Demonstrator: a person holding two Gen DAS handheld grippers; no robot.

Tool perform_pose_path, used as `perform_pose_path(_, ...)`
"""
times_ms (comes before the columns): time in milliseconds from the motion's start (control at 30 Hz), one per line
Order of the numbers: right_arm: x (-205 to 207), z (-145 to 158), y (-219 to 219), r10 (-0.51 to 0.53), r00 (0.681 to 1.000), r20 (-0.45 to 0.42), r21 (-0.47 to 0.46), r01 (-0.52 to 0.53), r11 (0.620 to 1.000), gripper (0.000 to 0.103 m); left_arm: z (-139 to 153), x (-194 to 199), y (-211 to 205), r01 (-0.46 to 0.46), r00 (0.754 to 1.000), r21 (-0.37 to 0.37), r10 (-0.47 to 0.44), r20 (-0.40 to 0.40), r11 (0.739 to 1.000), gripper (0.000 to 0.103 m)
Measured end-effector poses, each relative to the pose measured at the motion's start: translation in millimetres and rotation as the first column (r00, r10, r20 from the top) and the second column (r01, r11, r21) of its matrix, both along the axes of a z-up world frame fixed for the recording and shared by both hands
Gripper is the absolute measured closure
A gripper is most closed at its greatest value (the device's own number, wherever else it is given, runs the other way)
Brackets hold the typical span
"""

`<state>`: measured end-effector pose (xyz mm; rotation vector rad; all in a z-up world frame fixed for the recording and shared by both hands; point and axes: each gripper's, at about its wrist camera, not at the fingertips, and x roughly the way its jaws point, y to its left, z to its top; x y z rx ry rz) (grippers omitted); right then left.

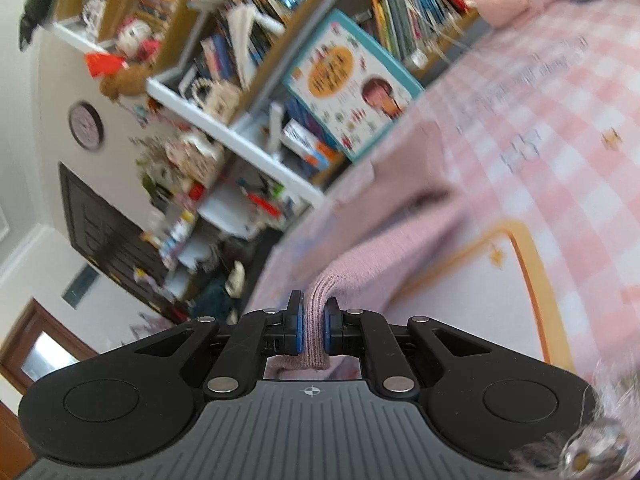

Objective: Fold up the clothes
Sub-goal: 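Lift the hem with both tools and fold it up toward the collar, then open both tools to release the folded hem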

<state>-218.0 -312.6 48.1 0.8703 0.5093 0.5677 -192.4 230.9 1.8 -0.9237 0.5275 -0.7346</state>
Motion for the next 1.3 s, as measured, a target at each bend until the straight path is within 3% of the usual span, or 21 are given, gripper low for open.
perform_pose_path(133, 25, 24, -3, -0.036, 0.997, 0.074, -0.009, 0.036, 0.999, 0.094, 18, 26, 4, -0.025, 0.998, -0.047, 0.028, 0.064, 0.999, 0.098)
perform_pose_path(267, 59, 42, -1, -0.056, 0.992, 0.114, -0.038, 0.061, 0.997, 0.094, 37, 60, 3, -0.048, 0.992, -0.034, 0.052, 0.112, 0.998, 0.098)
perform_pose_path(500, 124, 49, 5, -0.103, 0.99, 0.1, -0.023, 0.105, 0.994, 0.094, 56, 117, -1, -0.092, 0.988, -0.013, 0.093, 0.123, 0.996, 0.098)
perform_pose_path(733, 192, 39, 10, -0.13, 0.991, 0.019, -0.048, 0.131, 0.99, 0.094, 42, 173, 1, -0.166, 0.986, 0.033, 0.166, 0.013, 0.986, 0.098)
perform_pose_path(1133, 270, -24, 15, -0.167, 0.971, -0.173, -0.095, 0.153, 0.984, 0.09, -5, 237, -1, -0.196, 0.958, 0.164, 0.224, -0.176, 0.967, 0.096)
perform_pose_path(1300, 282, -43, 11, -0.156, 0.963, -0.219, -0.087, 0.14, 0.986, 0.081, -16, 247, -2, -0.188, 0.946, 0.207, 0.233, -0.225, 0.96, 0.083)
